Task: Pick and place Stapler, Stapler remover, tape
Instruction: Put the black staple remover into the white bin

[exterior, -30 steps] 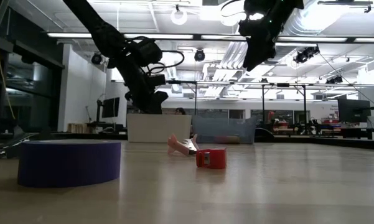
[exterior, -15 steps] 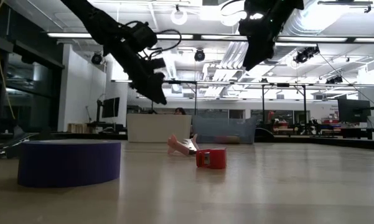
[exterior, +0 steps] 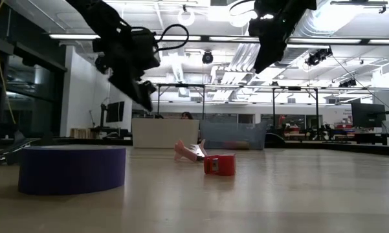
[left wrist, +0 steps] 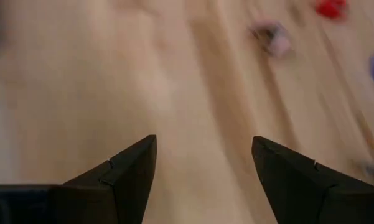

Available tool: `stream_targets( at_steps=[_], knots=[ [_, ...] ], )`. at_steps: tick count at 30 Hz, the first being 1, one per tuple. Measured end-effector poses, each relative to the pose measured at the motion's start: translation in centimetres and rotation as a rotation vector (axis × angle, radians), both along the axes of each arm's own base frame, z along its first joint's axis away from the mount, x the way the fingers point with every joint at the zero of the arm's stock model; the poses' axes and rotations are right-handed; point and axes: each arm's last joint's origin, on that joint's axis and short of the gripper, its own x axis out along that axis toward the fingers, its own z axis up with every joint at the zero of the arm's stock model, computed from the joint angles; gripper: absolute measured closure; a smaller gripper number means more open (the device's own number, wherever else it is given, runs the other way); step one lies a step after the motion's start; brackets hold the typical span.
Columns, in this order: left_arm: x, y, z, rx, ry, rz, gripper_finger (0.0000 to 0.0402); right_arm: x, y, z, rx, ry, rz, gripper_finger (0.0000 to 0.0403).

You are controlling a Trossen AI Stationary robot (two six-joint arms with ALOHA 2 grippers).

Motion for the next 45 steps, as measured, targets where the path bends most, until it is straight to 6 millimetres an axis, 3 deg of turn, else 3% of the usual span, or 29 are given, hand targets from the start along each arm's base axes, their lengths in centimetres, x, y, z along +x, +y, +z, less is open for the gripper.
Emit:
stream_targets(
  at_steps=[11,25,39,45],
  knots=[
    [-0.6,-6.1,-1.0,0.039,0.306,-0.265,0.0142,0.1,0.1,0.0,0.020,-0.016,0.022,0.0194],
    [-0.1,-12.6,-1.2,0.258,0.314,-0.712,0.0142,0.1,0.1,0.0,0.036,-0.025,0.022,0.0194],
    [-0.3,-16.8,-1.3,0.341,0.321,-0.845,0.0141,0.1,0.3,0.0,0.074,-0.039,0.048,0.0194],
    [-0.5,-18.3,-1.3,0.391,0.301,-0.937,0.0102,0.1,0.3,0.0,0.074,-0.039,0.048,0.0194]
  ],
)
